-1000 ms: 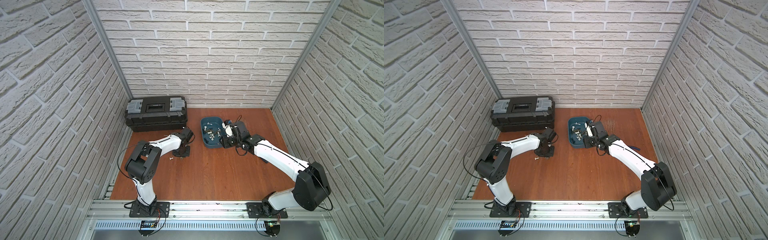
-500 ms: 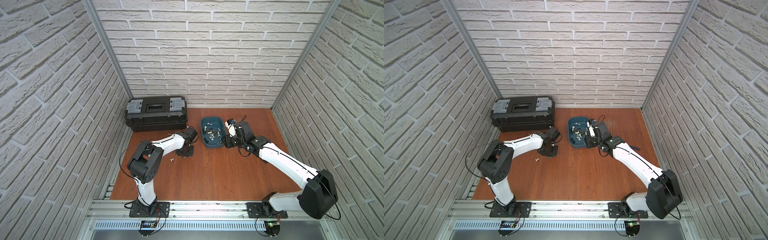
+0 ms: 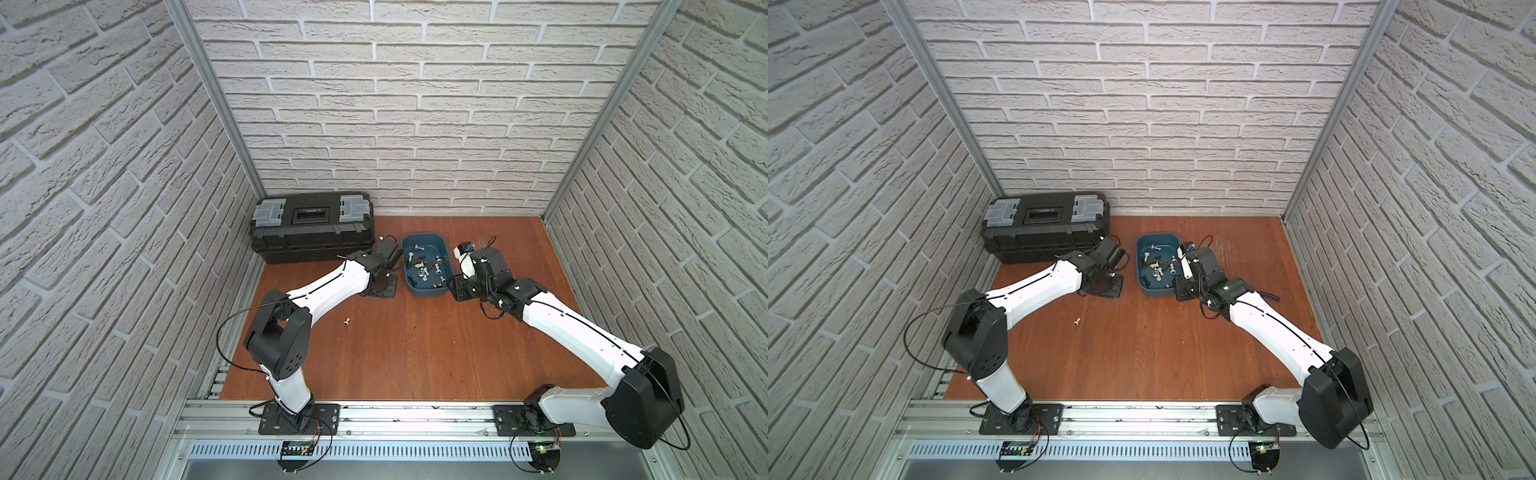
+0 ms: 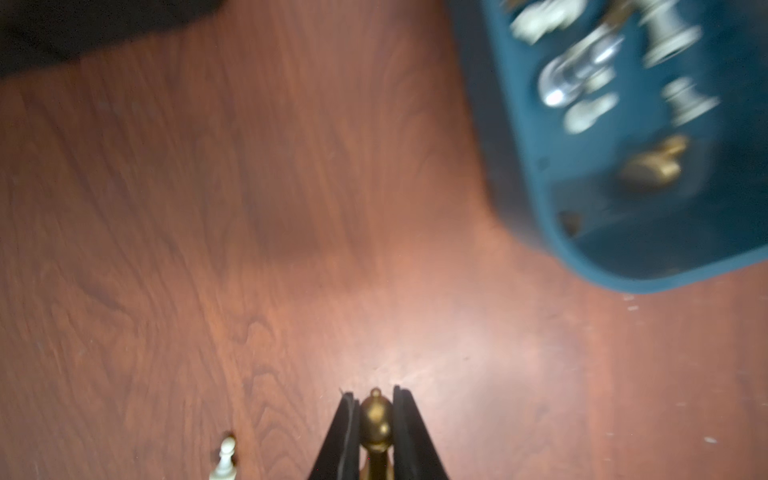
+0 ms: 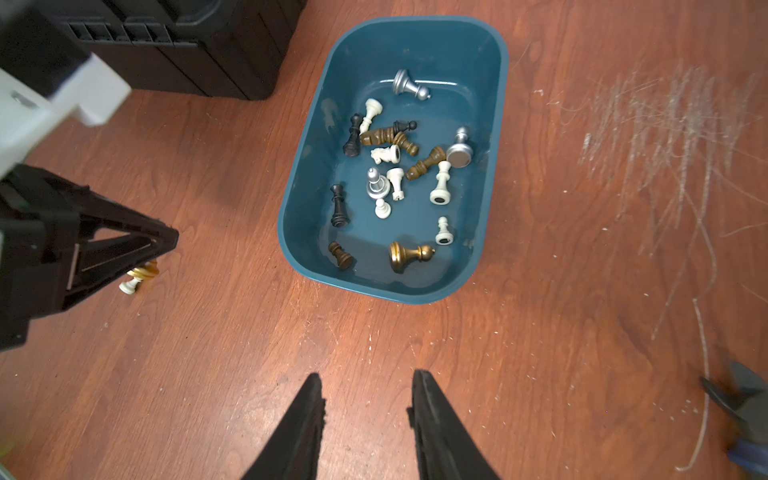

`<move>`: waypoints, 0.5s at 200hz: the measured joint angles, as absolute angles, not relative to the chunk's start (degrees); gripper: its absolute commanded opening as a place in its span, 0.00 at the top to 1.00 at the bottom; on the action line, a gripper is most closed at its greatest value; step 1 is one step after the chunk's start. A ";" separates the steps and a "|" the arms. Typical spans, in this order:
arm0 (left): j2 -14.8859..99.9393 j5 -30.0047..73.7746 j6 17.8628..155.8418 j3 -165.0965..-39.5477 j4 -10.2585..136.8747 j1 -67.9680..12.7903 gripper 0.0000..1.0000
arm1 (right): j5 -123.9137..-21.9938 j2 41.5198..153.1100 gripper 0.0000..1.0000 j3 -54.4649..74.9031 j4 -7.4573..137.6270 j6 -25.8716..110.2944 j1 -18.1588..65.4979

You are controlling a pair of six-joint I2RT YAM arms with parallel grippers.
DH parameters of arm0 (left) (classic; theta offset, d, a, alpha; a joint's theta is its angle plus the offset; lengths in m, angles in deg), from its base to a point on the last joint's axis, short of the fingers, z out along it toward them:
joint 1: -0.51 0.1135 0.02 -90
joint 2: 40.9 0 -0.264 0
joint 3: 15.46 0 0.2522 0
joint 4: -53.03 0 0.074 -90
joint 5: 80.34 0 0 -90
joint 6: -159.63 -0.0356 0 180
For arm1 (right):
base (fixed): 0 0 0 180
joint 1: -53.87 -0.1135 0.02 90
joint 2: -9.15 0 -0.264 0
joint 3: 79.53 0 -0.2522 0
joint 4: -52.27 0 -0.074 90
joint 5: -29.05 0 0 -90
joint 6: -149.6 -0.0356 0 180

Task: Put the chess pieces into the storage box
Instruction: Place the chess piece in the storage box.

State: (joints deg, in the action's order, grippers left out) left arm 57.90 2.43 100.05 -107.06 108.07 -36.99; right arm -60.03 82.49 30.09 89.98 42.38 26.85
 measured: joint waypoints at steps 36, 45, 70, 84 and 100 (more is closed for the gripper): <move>60.07 2.69 99.30 -113.20 108.31 -38.19 1.00 | -58.50 78.54 0.60 30.35 90.02 42.34 26.85; 61.64 3.09 99.00 -115.43 108.20 -38.30 1.00 | -58.23 77.86 0.60 30.74 89.72 42.27 26.85; 68.22 4.99 98.21 -123.26 107.26 -38.32 1.00 | -57.77 77.38 0.60 31.86 89.50 42.21 26.85; 73.03 6.30 97.75 -128.59 106.62 -38.38 1.00 | -57.47 77.38 0.60 32.17 89.59 42.21 26.87; 78.80 7.55 97.47 -134.93 106.17 -38.43 0.99 | -57.08 77.38 0.60 32.19 89.54 42.23 26.87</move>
State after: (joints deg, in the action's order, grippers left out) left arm 78.80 7.55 97.47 -134.93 106.17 -38.43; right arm -57.08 77.38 32.19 89.54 42.23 26.87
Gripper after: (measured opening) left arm 0.177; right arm 0.401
